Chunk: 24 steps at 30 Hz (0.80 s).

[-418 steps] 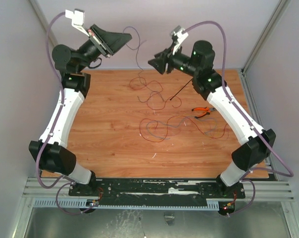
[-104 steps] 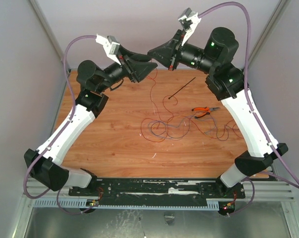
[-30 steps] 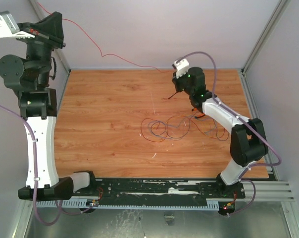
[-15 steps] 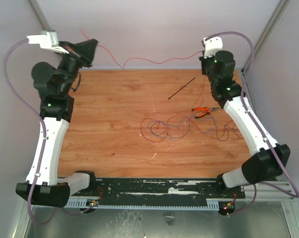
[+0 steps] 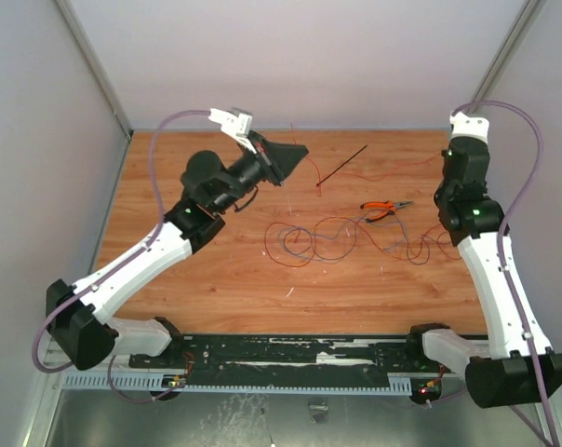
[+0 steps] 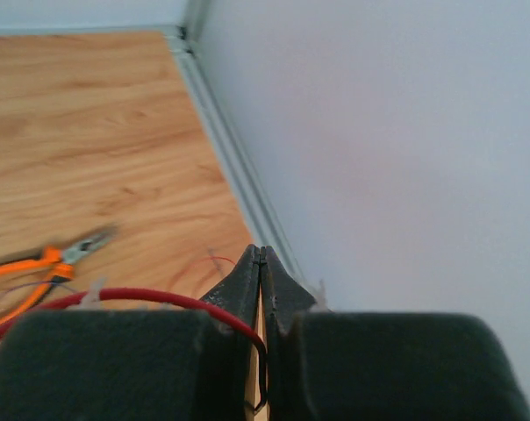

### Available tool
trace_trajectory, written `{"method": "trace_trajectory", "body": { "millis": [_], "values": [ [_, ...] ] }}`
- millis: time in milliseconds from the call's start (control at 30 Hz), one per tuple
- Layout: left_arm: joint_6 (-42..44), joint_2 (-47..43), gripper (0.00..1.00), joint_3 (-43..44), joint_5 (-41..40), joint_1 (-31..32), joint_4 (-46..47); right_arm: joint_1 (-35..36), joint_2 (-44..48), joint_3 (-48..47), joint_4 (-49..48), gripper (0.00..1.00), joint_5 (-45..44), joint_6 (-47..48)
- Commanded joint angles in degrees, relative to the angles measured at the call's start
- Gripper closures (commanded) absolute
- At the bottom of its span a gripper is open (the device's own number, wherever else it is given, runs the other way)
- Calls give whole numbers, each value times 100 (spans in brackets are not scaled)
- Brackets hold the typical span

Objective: Zip-tie the wires
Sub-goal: Straighten the cable at the center of the board.

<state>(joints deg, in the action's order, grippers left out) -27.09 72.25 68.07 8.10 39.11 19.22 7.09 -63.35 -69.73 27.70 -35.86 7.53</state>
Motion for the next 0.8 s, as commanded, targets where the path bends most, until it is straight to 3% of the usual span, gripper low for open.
{"method": "trace_trajectory", "body": {
  "millis": [0, 200, 400, 767],
  "values": [
    [-360, 178, 100, -576, -603, 331, 986, -287, 420, 136, 552, 100, -1077, 21],
    [-377, 613, 100, -1057, -1396, 1111, 1297, -560, 729, 799, 544, 100, -1371, 40],
    [-918, 588, 100, -1984, -2024, 1125, 1644, -658, 127, 1553, 344, 100, -1123, -146],
    [-1327, -17, 100, -3126, -2612, 843, 1761, -942, -1111, 1670, -304, 100, -1143, -154]
  ]
}}
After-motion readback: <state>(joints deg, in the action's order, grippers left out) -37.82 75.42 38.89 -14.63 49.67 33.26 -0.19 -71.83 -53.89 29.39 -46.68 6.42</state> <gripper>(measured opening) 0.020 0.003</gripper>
